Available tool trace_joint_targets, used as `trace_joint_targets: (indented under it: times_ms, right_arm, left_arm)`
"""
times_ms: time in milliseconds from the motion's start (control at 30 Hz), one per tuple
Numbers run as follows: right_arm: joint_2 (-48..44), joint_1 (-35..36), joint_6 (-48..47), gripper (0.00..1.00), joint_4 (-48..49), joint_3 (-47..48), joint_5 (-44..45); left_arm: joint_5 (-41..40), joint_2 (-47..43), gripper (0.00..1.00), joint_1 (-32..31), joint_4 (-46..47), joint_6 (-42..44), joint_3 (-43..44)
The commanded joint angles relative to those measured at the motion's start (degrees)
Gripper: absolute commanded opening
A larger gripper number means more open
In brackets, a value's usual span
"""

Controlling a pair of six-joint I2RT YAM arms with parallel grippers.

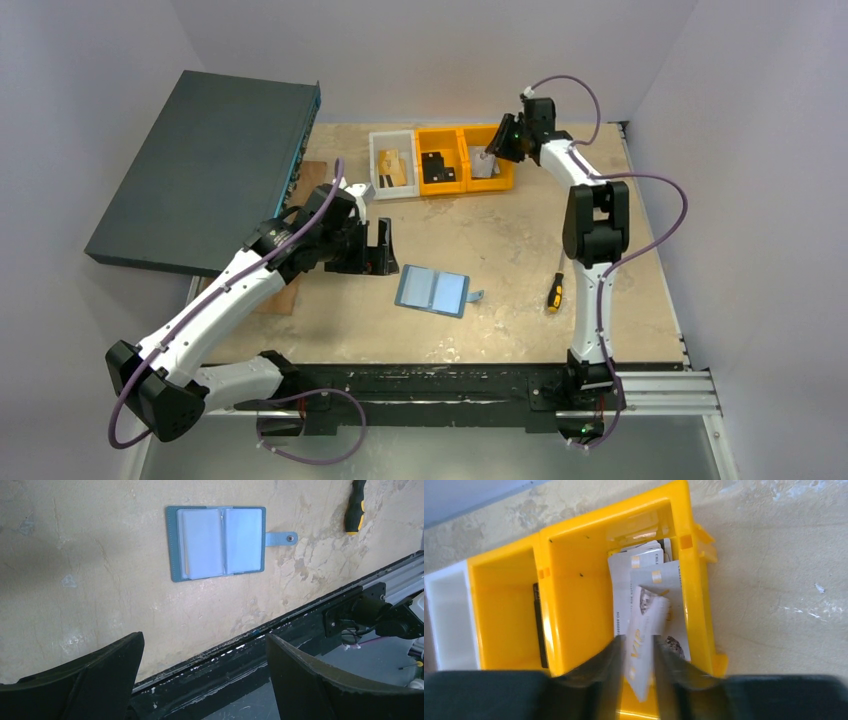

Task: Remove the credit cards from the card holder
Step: Place the credit card in the storage box.

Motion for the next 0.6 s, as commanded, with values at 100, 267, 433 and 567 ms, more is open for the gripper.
trace_joint_targets:
  times_ms: [100, 267, 433, 567]
  right_arm:
    - [-6.7, 0.49, 2.23, 0.67, -2.04, 1.74, 2.57]
    - [-13.91, 3.14, 2.81, 0.99, -4.34, -2.56, 6.27]
    - [-24.64, 8.95, 5.88, 0.99, -3.4, -15.59, 11.28]
    - [-34.04, 15.1, 9.85, 0.99, -0.99, -28.23, 14.48]
  left_arm:
    - [0.96, -1.36, 0.92, 0.32, 0.81, 1.24, 0.12]
    - [0.14, -1.3, 0.92, 0.34, 1.19, 1.33, -0.38]
    - [-1.27, -1.2, 0.92, 0.5, 1.55, 0.3, -1.17]
    - [-3.23, -1.35, 0.92, 1.07, 1.76, -0.9, -1.85]
